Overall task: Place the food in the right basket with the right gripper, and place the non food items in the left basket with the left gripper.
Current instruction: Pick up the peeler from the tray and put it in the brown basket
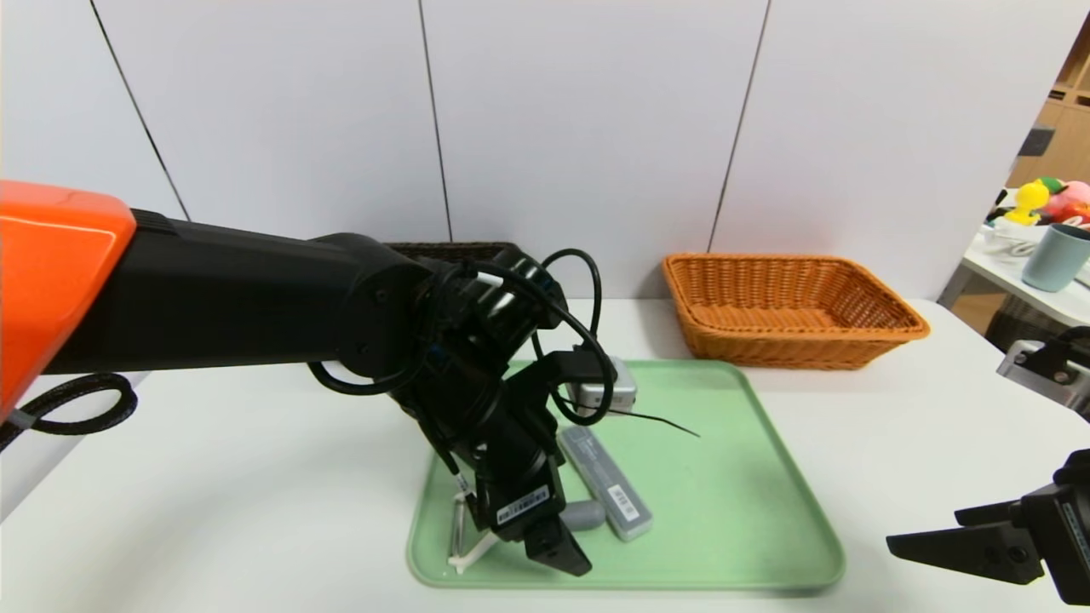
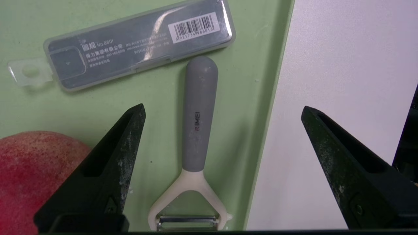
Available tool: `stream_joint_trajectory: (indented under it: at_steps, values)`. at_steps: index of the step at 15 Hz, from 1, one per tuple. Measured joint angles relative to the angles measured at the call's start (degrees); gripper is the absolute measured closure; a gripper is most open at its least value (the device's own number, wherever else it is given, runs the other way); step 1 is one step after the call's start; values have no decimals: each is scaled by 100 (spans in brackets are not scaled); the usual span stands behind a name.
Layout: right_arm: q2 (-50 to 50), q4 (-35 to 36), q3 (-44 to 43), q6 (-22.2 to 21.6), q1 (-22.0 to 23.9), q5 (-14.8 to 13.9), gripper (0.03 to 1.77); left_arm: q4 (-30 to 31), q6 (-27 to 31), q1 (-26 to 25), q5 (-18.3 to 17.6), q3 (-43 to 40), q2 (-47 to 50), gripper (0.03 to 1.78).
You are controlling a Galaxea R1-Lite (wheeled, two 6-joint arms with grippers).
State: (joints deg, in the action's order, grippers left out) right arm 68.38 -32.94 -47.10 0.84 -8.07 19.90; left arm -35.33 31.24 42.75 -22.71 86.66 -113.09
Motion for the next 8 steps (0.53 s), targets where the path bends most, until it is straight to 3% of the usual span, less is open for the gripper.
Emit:
stream_joint_trajectory:
  at_steps: [4, 8]
  values:
    - [0, 1, 4, 9, 37, 0, 9, 223, -27, 143, 351, 16, -144, 12]
    - [-2, 0, 11, 9, 83, 0, 9, 247, -32, 178, 391, 10, -260, 12]
